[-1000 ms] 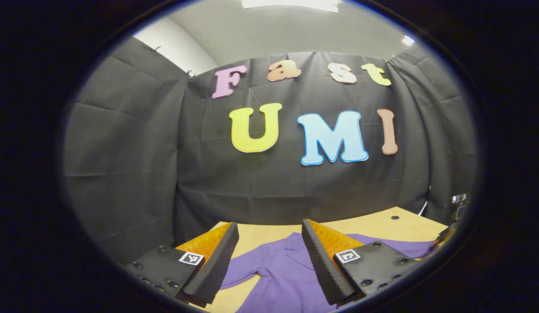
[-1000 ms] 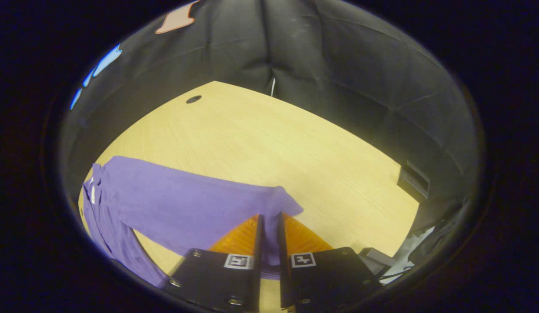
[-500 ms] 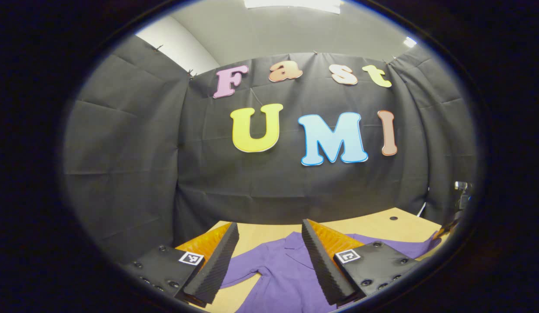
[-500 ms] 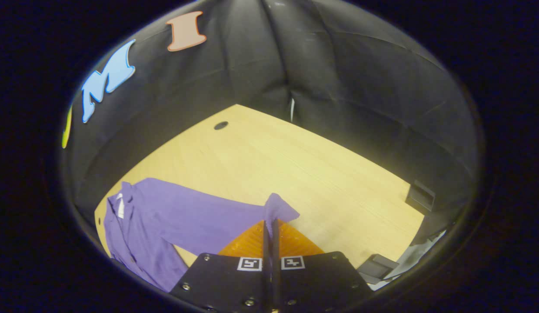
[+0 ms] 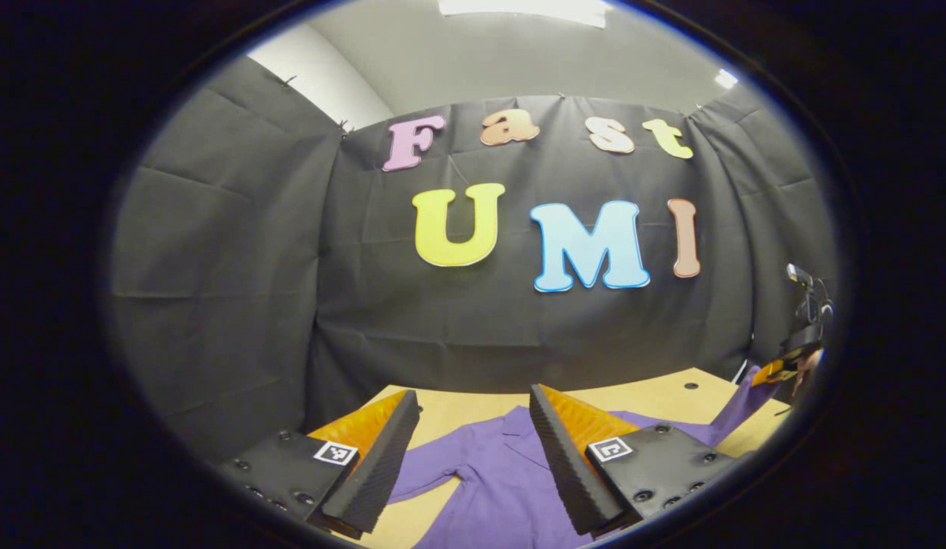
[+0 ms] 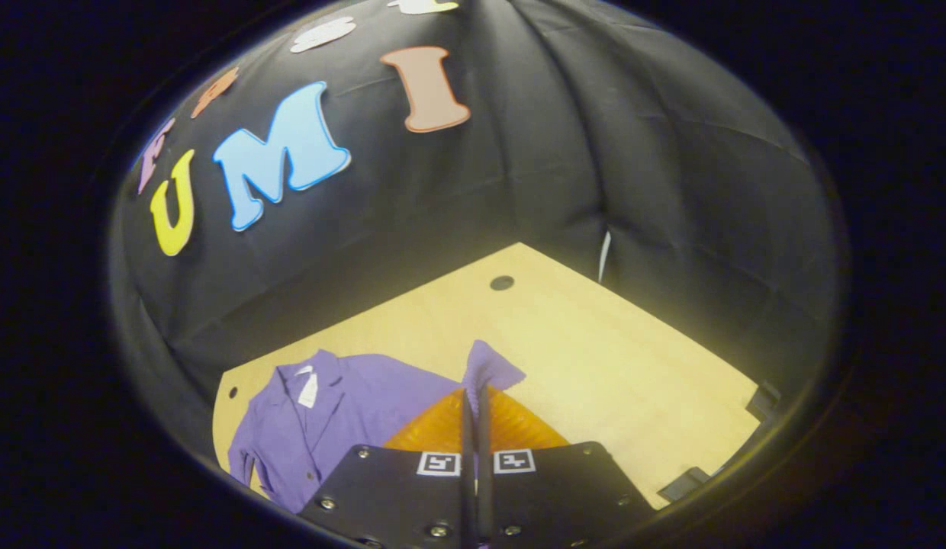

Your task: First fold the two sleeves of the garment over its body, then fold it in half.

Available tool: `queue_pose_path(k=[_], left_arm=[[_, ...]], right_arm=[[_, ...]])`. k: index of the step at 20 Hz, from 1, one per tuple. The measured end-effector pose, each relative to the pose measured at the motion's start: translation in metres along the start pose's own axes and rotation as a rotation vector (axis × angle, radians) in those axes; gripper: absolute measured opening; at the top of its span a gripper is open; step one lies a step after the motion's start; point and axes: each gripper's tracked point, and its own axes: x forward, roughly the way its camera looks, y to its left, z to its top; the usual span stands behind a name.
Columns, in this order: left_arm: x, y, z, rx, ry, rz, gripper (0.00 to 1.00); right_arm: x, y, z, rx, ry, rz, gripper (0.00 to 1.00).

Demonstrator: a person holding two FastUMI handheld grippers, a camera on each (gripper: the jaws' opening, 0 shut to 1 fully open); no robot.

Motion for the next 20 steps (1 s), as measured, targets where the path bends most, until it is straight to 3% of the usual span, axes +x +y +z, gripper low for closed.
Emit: queue_pose_path(k=[11,20], left_arm=[[-0.013,0.057,-0.014,-0.002,0.001,0.115,0.94],[-0.024,0.090,-0.027,-0.003,0.032,0.185,0.94]], right_arm=[[-0.012,0.167,0.032,-0.194,-0.098,0.300,0.01],[-0.029,0.273,-0.050,-0.463,-0.004,0.536,0.01]])
